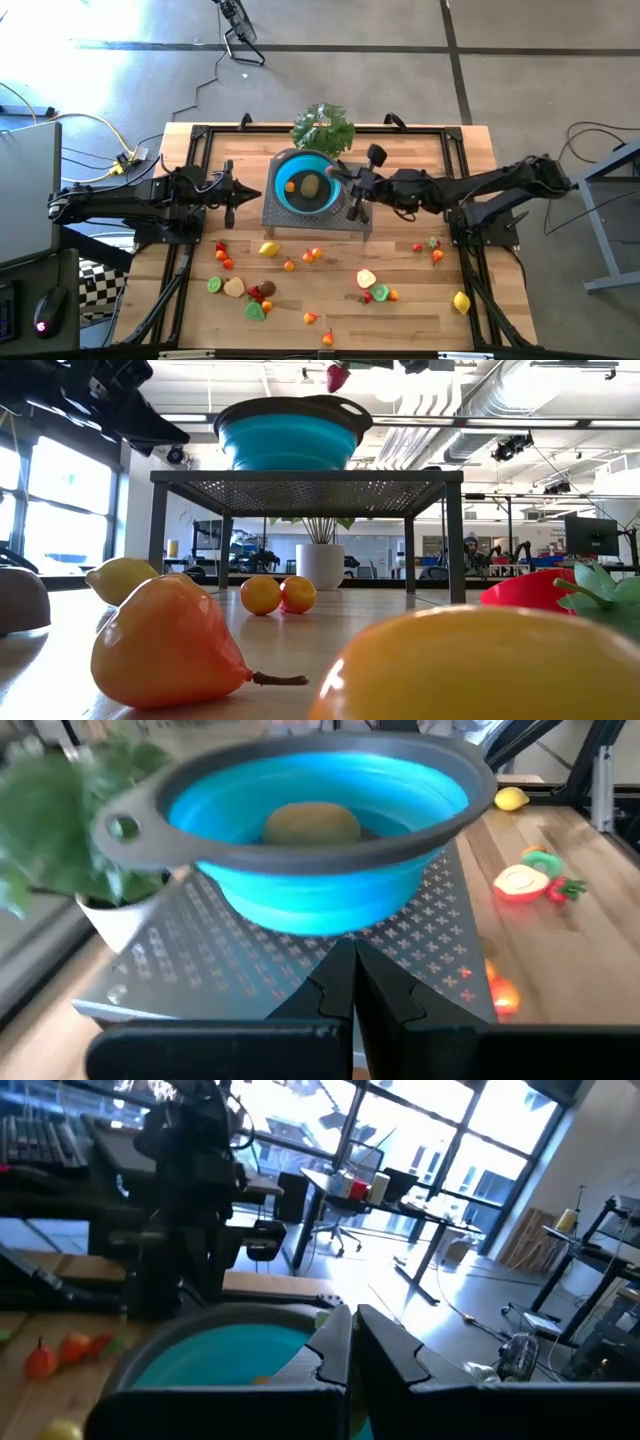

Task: Pick & Place Fruit
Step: Put the strawberry into the blue strainer bowl on to the shelf

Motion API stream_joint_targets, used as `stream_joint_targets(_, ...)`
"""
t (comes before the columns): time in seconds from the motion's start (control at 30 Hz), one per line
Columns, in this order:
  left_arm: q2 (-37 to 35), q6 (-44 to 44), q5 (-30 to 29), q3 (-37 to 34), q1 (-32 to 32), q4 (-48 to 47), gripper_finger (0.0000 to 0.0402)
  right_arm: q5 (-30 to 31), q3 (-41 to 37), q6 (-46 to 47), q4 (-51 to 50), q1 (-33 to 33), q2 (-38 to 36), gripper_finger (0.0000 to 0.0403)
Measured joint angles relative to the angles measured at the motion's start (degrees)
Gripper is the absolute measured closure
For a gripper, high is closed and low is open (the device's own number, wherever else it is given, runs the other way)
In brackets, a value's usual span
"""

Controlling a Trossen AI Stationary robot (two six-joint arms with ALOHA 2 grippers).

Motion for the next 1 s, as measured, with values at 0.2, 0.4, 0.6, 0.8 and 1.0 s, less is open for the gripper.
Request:
stream_joint_targets(0.2, -0.04, 1.4, -2.71, 0.02, 0.01, 5.52, 0.0402, -0.07, 0.0, 0.84, 4.12, -3.03, 2.58, 0.0399)
stream_joint_targets(0.4, -0.8, 2.05, -1.21, 0.02, -0.01, 5.05, 0.0402, -1.07, 0.0, 2.17, 4.12, -4.26, 2.63, 0.0399)
stream_joint_targets(0.6, -6.71, 6.81, -1.11, 0.0, 0.01, 3.6, 0.0402, -5.29, 0.0, 6.66, 4.19, -4.77, 2.61, 0.0399)
stream_joint_targets(0.8, -15.56, 6.09, -0.99, 0.0, 0.01, -5.12, 0.0402, -5.67, 0.0, 11.01, 1.65, -4.79, 2.94, 0.0399)
stream_joint_targets(1.0, -20.57, 5.3, -0.97, 0.0, 0.01, -9.4, 0.0402, -6.59, 0.0, 15.12, -0.44, -4.43, 2.94, 0.0398)
